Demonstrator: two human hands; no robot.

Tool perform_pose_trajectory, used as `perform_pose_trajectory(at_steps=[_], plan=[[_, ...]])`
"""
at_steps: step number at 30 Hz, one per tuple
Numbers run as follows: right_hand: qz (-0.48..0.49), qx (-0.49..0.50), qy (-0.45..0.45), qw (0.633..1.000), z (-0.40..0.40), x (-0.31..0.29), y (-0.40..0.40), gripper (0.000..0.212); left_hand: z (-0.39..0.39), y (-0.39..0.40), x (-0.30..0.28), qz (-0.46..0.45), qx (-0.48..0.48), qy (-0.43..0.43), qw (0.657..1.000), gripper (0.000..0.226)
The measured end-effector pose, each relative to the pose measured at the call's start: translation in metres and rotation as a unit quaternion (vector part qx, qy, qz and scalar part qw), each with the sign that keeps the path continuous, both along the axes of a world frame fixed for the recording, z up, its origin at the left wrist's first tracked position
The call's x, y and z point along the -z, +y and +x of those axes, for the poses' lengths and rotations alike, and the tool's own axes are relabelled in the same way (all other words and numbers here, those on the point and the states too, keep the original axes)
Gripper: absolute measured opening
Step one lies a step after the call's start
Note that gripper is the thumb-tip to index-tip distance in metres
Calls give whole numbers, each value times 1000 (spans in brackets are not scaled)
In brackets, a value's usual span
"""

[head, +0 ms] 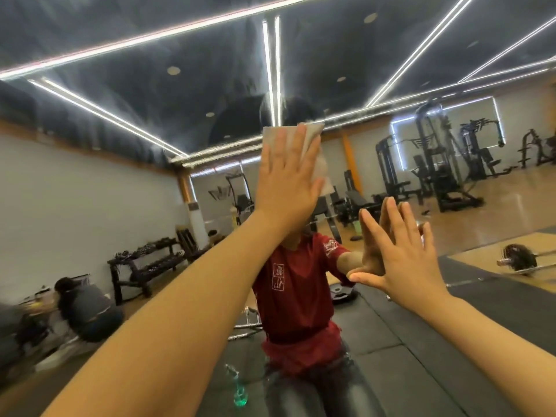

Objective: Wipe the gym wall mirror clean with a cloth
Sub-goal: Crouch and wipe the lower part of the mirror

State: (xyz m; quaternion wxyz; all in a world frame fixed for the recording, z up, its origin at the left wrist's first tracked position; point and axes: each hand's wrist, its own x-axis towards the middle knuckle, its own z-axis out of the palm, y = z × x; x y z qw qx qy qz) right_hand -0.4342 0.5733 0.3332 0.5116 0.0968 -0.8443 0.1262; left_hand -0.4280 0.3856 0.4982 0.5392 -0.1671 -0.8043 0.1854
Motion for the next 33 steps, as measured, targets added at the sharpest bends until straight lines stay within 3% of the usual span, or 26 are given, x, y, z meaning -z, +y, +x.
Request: perform_pose_trajectory(at_steps=[3, 6, 9, 12, 14, 18, 21, 23, 26, 28, 30, 33], plan=[[-5, -6, -1, 1000, -1, 0, 1, 112, 6, -34, -7, 9, -1, 23, 1000, 73], [-3, -9, 2, 1000, -1, 0, 2, 112, 21, -102, -17, 149, -12, 81, 985, 73], [-2, -7, 2, 1000, -1, 0, 0, 113, 37, -160, -24, 301, -61, 75, 949, 69], [-1, -5, 7, 1000, -2, 0, -1, 113, 30, -149, -28, 374, -61, 83, 922, 68], [1, -6, 7, 1000, -1, 0, -1, 112, 23, -122, -20, 337, -44, 86, 936, 69], [-4, -8, -1, 1000, 0, 0, 0, 112, 14, -85, 41, 122, -10, 32, 992, 72], [-13, -18, -2, 1000, 2, 0, 0, 112, 18, -96, 65, -21, 4, -8, 1000, 71], [-16, -23, -3, 1000, 2, -1, 1, 112, 20, -110, 47, 7, -18, -5, 1000, 73], [-19, -22, -5, 1000, 1, 0, 0, 111, 20, -99, -4, 214, -49, 35, 975, 73], [-17, -20, -4, 1000, 1, 0, 0, 111, 16, -72, -26, 274, -45, 49, 959, 72], [-15, -17, -6, 1000, 2, 0, 1, 111, 11, -55, -27, 229, -33, 55, 971, 69], [-12, -8, -6, 1000, 2, 0, 0, 112, 8, -59, 7, 81, -10, 37, 996, 67]])
